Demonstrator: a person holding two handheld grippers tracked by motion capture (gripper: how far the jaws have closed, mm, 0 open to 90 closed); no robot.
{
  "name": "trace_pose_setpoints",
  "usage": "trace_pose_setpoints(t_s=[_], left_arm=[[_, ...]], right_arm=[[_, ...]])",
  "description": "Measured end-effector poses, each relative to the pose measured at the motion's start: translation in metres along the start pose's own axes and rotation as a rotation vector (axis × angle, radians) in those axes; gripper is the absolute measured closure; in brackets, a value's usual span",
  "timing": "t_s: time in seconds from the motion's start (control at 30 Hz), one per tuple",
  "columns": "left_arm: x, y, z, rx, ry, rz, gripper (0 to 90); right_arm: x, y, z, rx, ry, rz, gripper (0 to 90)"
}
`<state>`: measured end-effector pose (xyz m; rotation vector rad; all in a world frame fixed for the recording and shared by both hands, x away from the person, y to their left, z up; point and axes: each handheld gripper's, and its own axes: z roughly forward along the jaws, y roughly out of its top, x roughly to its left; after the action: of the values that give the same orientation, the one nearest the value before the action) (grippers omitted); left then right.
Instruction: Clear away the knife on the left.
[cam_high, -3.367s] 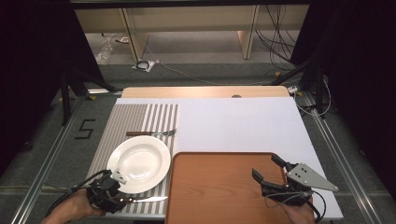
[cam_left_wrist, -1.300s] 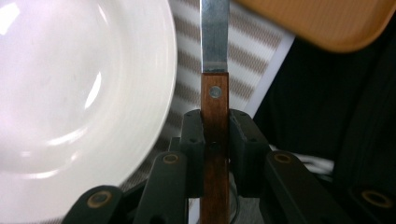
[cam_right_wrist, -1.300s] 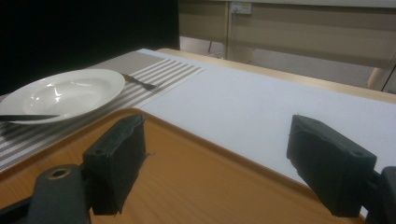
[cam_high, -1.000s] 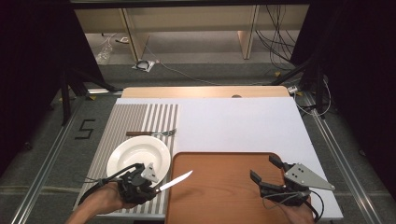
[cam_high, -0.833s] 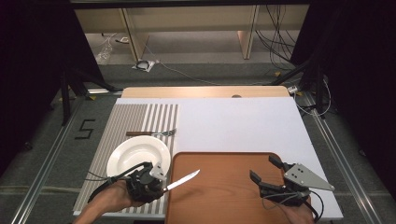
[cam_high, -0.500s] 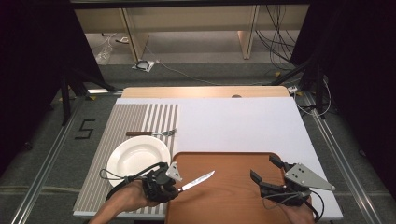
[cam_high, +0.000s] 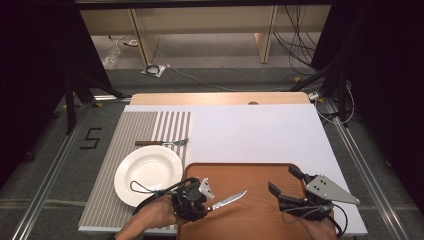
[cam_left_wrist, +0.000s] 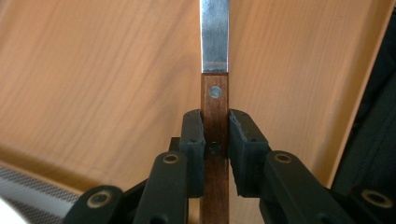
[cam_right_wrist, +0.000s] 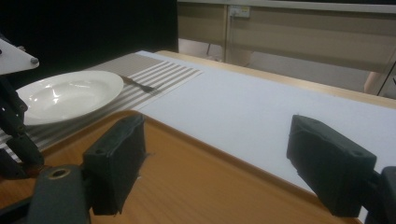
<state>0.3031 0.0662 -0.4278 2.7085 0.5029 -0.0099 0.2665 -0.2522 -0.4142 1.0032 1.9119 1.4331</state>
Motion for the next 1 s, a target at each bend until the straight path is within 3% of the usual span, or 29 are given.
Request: trace_pose_setpoints(t_s=[0.47, 1.0], left_arm=[[-0.014, 0.004, 0.021, 0.074, -0.048, 0.018, 76.2], [-0.019, 0.001, 0.028, 0.144, -0.056, 0.016, 76.2]], right_arm=[[0.000, 0.000, 0.000, 0.000, 0.002, 0.006, 20.7], [0.000, 0.000, -0.001, -0.003, 0.005, 0.006, 20.7]])
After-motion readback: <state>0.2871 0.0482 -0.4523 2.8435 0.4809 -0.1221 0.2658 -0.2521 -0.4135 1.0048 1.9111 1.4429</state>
